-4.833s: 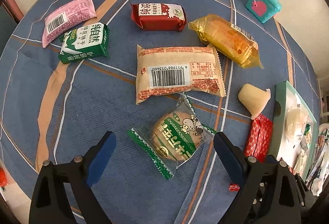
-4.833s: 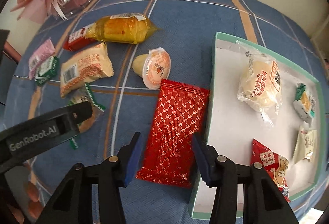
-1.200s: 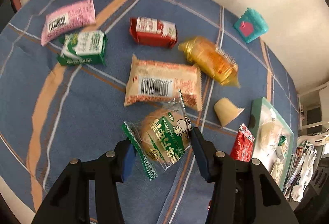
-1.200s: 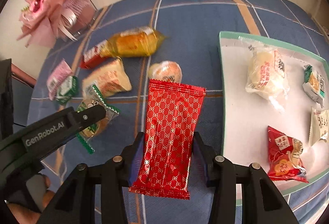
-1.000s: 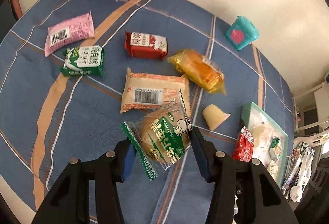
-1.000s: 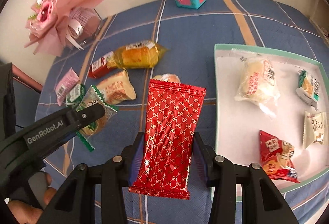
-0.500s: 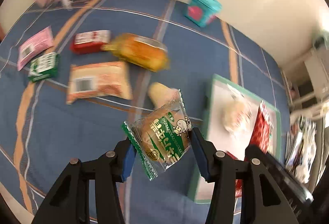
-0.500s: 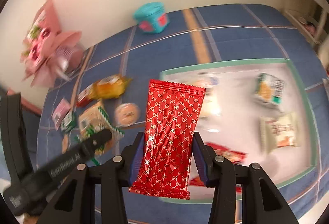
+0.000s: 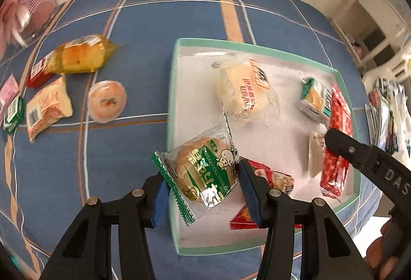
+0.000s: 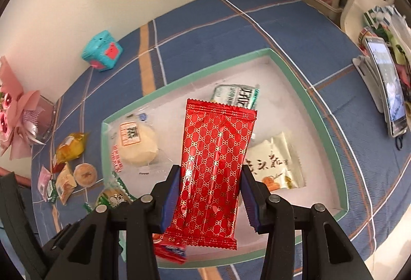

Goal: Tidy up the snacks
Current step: 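Carry the cake and red pack over the tray and open both grippers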

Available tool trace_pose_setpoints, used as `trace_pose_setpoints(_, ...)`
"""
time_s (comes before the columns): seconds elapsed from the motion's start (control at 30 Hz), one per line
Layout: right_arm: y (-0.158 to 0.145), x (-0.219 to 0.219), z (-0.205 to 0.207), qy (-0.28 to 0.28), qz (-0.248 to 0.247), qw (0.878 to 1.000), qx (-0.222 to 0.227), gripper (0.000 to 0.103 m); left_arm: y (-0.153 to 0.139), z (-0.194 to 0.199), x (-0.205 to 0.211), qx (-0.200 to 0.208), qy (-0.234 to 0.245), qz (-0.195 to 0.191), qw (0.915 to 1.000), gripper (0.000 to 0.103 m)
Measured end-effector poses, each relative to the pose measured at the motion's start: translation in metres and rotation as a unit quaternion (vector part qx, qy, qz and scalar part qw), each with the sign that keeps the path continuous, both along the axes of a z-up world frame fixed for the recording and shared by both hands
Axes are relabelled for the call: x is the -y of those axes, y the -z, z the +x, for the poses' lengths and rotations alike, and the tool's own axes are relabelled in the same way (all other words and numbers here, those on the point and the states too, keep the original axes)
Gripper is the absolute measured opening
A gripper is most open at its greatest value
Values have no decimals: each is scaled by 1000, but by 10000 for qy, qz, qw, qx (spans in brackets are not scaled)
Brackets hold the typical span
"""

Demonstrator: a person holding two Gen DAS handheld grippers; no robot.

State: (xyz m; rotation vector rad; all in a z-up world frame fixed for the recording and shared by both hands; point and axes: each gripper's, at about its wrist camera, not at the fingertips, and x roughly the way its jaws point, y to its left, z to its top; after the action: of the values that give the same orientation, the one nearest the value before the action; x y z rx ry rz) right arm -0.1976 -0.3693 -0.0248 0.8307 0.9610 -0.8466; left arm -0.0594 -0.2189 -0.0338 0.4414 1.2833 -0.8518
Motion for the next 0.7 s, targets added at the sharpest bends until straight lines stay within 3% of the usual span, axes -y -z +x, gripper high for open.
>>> trace_pose_setpoints(0.1, 8, 0, 5, -64, 72, 9999, -103, 48, 5, -4, 2, -201, 63, -5, 9998, 53)
trace_pose_setpoints(0.33, 26, -1, 12, -192, 188, 9989, -371, 50, 25, -8, 13, -202, 147, 271, 9993, 53)
trace_pose_setpoints(0.7, 10, -8, 15, -247, -130, 9991, -307, 50, -5, 4, -1, -274, 55, -82, 9996, 59)
